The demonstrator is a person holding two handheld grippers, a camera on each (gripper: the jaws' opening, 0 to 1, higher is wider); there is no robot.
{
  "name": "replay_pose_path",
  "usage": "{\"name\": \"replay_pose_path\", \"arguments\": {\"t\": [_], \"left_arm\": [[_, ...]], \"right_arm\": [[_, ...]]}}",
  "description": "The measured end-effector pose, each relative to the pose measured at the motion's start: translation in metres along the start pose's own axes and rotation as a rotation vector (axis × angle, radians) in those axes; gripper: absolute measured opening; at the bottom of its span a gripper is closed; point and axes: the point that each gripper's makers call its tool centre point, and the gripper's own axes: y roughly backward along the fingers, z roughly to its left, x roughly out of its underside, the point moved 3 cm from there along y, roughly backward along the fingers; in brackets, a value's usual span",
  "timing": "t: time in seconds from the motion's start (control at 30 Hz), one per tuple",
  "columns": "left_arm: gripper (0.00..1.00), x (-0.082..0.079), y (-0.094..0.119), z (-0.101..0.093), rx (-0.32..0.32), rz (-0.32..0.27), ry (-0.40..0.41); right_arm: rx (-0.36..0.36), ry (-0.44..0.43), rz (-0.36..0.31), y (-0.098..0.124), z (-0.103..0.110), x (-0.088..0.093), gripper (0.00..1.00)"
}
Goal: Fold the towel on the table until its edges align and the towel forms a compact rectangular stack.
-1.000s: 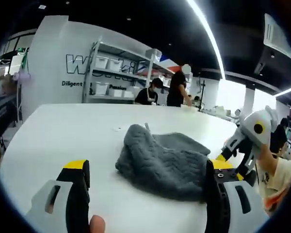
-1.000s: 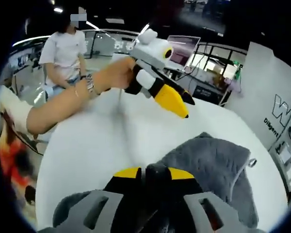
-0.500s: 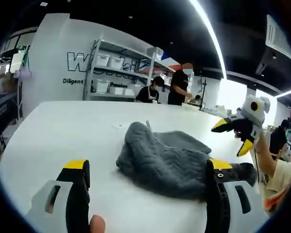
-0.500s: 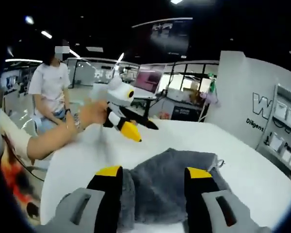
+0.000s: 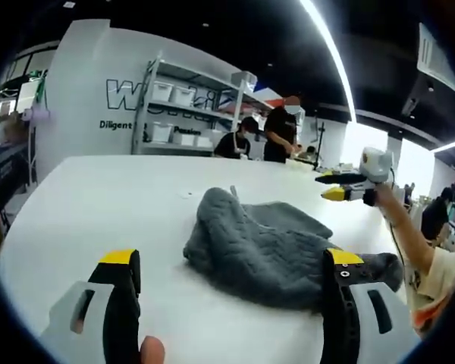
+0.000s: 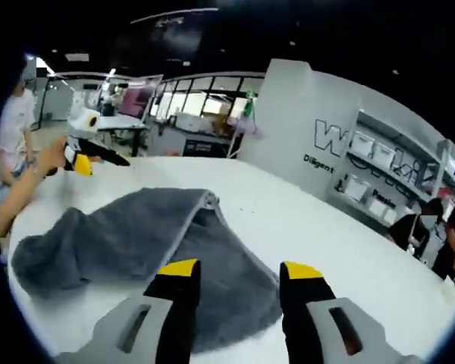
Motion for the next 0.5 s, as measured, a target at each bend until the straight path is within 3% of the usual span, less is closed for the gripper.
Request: {"name": "replay_pose_path", "arguments": {"t": [0.1, 0.2, 0.33, 0.4, 0.5], "left_arm": [[0.98, 0.001, 0.000, -0.001, -0.001, 0.005, 0.001], [0.98, 0.003, 0.001, -0.002, -0.005, 0.007, -0.003], [0.98, 0.004, 0.001, -0.003, -0.004, 0.010, -0.003], [0.98, 0.005, 0.001, -0.004, -0.004, 0.014, -0.004], [0.98, 0.004, 0.001, -0.002, -0.005, 0.013, -0.002]], "right_arm": [[0.014, -0.013, 0.039, -0.010, -0.012, 0.012, 0.39], [0.009, 0.038, 0.095, -0.022, -0.017, 0.023, 0.38], [0.001, 0.016, 0.130, -0.038, -0.020, 0.031, 0.37], [0.000, 0.066, 0.201, -0.044, -0.019, 0.039, 0.36], [0.005, 0.054, 0.212, -0.053, -0.019, 0.039, 0.34]]}}
